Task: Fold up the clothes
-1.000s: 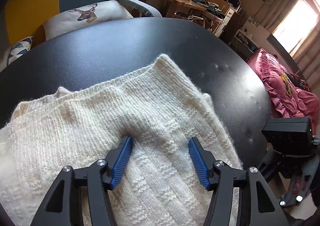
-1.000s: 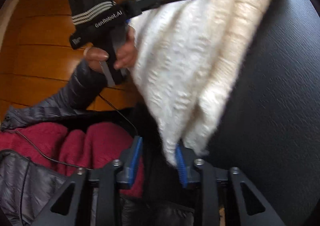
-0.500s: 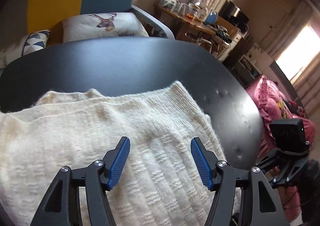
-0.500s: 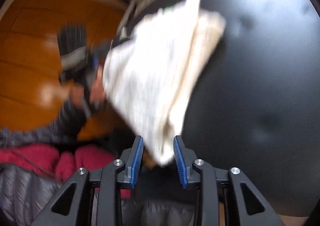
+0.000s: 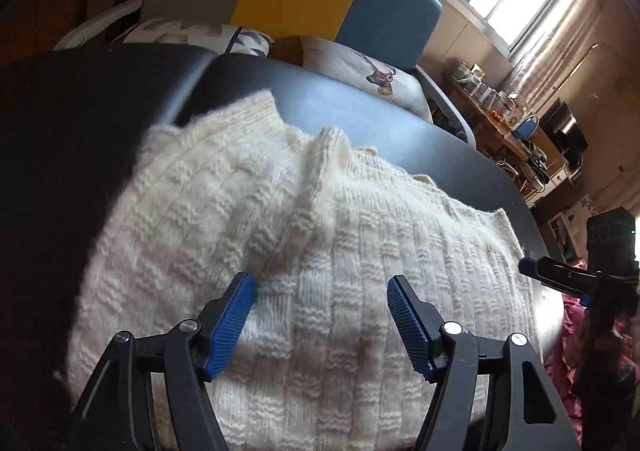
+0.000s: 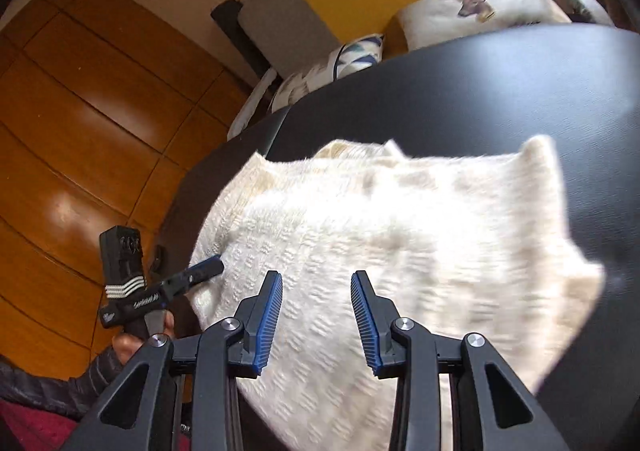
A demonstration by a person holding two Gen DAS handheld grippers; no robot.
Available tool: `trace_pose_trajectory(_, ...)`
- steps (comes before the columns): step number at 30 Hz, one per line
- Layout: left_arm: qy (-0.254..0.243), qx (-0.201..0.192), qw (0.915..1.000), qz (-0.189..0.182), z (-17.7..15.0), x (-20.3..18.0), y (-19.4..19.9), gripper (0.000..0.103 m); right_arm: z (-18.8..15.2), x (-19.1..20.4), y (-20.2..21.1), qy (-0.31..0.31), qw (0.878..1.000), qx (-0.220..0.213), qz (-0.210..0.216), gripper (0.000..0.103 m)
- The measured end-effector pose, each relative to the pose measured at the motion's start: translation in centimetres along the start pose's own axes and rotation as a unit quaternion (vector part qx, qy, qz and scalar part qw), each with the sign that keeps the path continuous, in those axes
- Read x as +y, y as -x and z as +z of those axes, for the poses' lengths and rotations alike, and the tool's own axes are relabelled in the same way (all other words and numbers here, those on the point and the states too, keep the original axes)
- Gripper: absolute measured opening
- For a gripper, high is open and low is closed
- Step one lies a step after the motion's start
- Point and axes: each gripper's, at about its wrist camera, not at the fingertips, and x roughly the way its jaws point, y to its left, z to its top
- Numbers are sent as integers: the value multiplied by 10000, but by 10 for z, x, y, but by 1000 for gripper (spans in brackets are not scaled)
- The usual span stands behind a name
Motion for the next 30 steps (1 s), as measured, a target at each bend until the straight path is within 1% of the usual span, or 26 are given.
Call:
trace_pose_trajectory(2,-4,-58,10000,-75,-14,-3,3,70,-4,6,-26,37,9985,220,-499,37)
trace_pose_trajectory(3,-16,-80,9999,-118,-18,-5,5,71,-6,1,-29,13,9980,247,-581,35)
trace_pose_trajectory(4,-20,-102,9998,-173,-21,-6,8,71,-8,-3,-26,-21,9985,181,-511,35)
trace_pose_trajectory(6,125,-143,9987,-471,-20,3,22,71,-11,-13,-20,-149,9989,86,-434,31)
trace_pose_trajectory(9,431,-410,9971,-467,-14,48,54,71,-13,-26,-13,-432,9987,0,-279,30)
trace_pose_trajectory(13,817,-741,9928,-468,-7,107,94,73,-11,-22,-12,-294,9987,38,-422,30)
trace_pose_trajectory(16,549,-390,9955,-670,-6,128,88,72,-8,-13,-20,-152,9976,142,-667,30)
trace_pose_trajectory(19,528,-42,9905,-1272,-8,131,71,71,-4,-3,-28,-9,9955,245,-912,30)
trace_pose_trajectory(20,520,74,9877,-1472,-9,132,65,65,-3,0,-31,38,9947,279,-993,30)
trace_pose_trajectory(21,509,189,9845,-1666,-10,133,60,54,-1,3,-33,85,9937,314,-1074,30)
trace_pose_trajectory(22,479,282,9817,-1819,-12,133,56,50,0,6,-36,133,9926,348,-1155,30)
trace_pose_trajectory(24,485,415,9761,-2077,-15,133,51,37,3,12,-41,228,9902,417,-1317,30)
trace_pose_trajectory(25,515,476,9721,-2240,-19,132,52,34,4,15,-44,275,9888,451,-1398,29)
trace_pose_trajectory(28,590,655,9591,-2690,-30,130,54,14,10,17,-48,412,9819,521,-1773,30)
trace_pose_trajectory(29,483,674,9636,-2542,-38,126,56,6,12,16,-49,393,9806,519,-1847,30)
trace_pose_trajectory(30,325,727,9700,-2298,-47,121,56,6,12,13,-49,308,9815,502,-1822,30)
